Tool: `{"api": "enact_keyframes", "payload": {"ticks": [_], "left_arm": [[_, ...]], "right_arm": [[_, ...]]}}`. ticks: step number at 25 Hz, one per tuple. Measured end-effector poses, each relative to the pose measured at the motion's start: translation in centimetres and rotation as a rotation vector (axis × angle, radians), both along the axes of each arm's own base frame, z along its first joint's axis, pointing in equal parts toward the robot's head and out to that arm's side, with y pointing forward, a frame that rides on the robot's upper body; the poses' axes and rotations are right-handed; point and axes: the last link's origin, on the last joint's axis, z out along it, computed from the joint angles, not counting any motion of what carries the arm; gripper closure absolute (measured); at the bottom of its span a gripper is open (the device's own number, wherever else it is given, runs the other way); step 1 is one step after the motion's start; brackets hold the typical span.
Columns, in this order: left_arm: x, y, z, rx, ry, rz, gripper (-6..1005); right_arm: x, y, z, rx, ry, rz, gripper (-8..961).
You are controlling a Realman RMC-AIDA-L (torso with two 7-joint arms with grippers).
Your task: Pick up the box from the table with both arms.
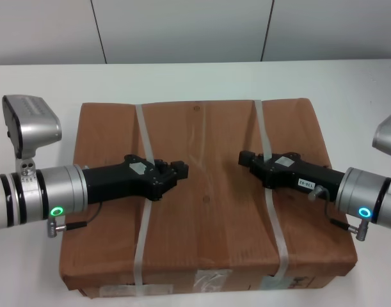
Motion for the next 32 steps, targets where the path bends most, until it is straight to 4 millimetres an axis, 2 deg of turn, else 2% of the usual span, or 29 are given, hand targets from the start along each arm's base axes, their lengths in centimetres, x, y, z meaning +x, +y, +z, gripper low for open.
{"api": "enact_keyframes", "payload": {"ticks": [11, 18, 25, 32], "left_arm": [[0.4, -0.1, 0.1, 0.006, -0.009, -0.037, 917], [1.6, 0.2, 0.9, 0.031, -0.063, -0.088, 917], [2.6, 0.1, 1.6, 0.029, -0.092, -0.135, 917], [3.3, -0.1, 1.9, 0.017, -0.116, -0.171, 918]], "right_arm": [[-0.1, -0.1, 0.5, 0.036, 0.019, 0.024, 926], [0.2, -1.1, 1.4, 0.112, 0.052, 0.07, 925], [-0.8, -2.1, 2.4, 0.142, 0.148, 0.137, 926], [-0.9, -2.6, 3.4, 0.172, 0.188, 0.163, 928]]}}
